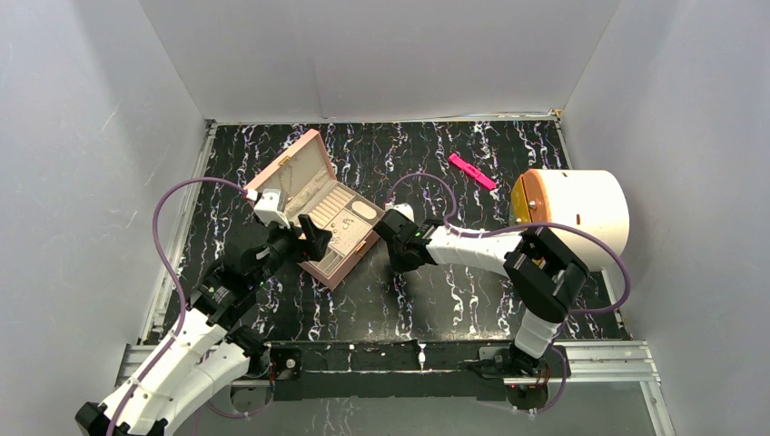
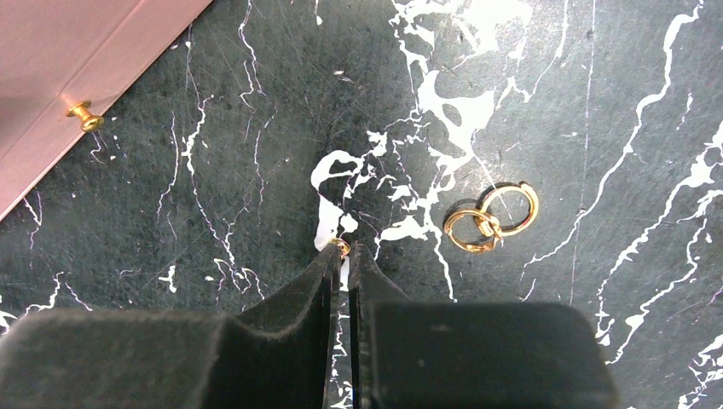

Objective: Organize the mixed jewelry

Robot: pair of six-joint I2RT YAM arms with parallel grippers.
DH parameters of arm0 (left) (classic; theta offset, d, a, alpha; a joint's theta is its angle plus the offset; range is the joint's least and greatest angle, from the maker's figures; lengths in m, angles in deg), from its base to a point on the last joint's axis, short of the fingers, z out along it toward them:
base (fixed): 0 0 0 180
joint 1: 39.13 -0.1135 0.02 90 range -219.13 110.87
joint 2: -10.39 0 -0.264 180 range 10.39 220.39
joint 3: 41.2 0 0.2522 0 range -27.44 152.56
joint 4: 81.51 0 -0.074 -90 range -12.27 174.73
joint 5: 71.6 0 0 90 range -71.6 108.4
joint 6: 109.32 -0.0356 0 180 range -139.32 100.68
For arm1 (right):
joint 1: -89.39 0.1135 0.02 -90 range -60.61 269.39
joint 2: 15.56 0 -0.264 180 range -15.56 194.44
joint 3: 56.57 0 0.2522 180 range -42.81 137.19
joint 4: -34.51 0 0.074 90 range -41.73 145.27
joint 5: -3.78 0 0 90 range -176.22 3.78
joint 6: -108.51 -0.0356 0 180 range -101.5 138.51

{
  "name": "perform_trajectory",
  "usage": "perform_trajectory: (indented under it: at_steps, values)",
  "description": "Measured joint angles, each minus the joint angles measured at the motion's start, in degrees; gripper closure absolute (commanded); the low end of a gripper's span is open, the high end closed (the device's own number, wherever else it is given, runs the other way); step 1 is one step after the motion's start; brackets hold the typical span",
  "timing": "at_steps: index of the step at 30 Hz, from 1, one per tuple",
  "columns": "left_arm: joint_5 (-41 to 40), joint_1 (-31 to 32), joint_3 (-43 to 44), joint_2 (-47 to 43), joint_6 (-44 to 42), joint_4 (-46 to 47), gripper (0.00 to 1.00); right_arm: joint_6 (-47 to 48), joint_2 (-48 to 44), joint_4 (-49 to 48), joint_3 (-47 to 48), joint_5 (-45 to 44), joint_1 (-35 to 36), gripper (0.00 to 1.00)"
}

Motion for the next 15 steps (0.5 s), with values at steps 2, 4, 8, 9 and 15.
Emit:
perform_trajectory:
  at_steps: [2,4,8,9,15]
  values:
    - [0.02,0.00,0.00,0.04,0.00,0.02,0.25,-0.02,0.07,0.00,0.04,-0.17,0.00,0.83]
    - [0.07,0.00,0.00,0.22,0.00,0.02,0.25,-0.04,0.11,-0.02,0.04,-0.37,0.00,0.83]
    - [0.24,0.00,0.00,0.70,0.00,0.00,0.25,-0.07,0.15,-0.24,0.04,-0.39,0.02,0.83]
    - [0.24,0.00,0.00,0.74,0.00,0.02,0.25,-0.07,0.15,-0.37,0.04,-0.39,0.04,0.83]
    - [0.35,0.00,0.00,0.74,0.00,0.02,0.25,0.09,0.15,-1.70,0.04,-0.33,0.04,0.96]
